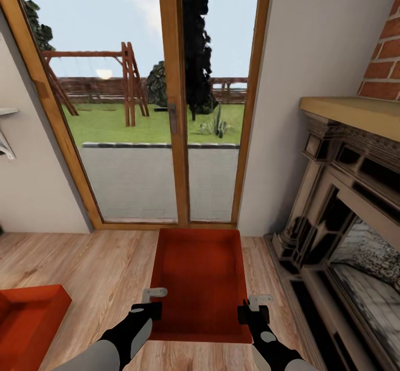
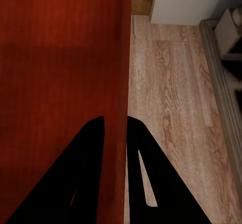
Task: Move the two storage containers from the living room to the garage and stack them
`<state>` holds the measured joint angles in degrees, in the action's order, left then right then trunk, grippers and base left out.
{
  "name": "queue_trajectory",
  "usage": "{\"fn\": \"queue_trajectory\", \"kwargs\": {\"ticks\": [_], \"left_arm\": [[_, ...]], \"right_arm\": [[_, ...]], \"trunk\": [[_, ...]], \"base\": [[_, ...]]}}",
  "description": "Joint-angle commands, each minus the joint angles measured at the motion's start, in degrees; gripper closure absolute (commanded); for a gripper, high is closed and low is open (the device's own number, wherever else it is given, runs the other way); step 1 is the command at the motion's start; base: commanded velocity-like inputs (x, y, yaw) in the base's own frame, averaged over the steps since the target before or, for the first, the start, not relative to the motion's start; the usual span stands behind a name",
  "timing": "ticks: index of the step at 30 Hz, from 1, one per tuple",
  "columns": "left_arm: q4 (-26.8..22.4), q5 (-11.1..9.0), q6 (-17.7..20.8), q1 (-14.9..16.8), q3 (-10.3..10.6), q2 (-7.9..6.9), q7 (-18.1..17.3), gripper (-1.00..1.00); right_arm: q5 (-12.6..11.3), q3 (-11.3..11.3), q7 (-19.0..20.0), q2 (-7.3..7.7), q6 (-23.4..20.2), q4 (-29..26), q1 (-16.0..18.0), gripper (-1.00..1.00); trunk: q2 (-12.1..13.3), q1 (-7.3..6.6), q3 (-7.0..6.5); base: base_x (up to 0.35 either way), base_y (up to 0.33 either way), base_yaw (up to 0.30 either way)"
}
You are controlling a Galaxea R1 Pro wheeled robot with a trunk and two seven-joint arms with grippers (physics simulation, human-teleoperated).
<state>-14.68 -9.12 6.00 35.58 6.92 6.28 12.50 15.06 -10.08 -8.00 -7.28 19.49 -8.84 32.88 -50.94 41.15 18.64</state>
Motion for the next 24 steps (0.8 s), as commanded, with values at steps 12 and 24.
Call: {"fn": "queue_trajectory", "kwargs": {"ticks": [12,24], "left_arm": [[-0.1,0.1,0.4,0.0,-0.1,-0.39,1.1,1.00],[0.0,0.1,0.4,0.0,-0.1,-0.39,1.1,1.00]], "right_arm": [[0.7,-1.8,-0.2,-0.02,0.1,-0.1,0.1,1.00],[0.7,-1.8,-0.2,-0.02,0.2,-0.1,0.1,1.00]], "trunk": [[-0.1,0.01,0.06],[-0.1,0.01,0.06]], "base": [[0.000,0.000,0.000],[0.000,0.000,0.000]]}}
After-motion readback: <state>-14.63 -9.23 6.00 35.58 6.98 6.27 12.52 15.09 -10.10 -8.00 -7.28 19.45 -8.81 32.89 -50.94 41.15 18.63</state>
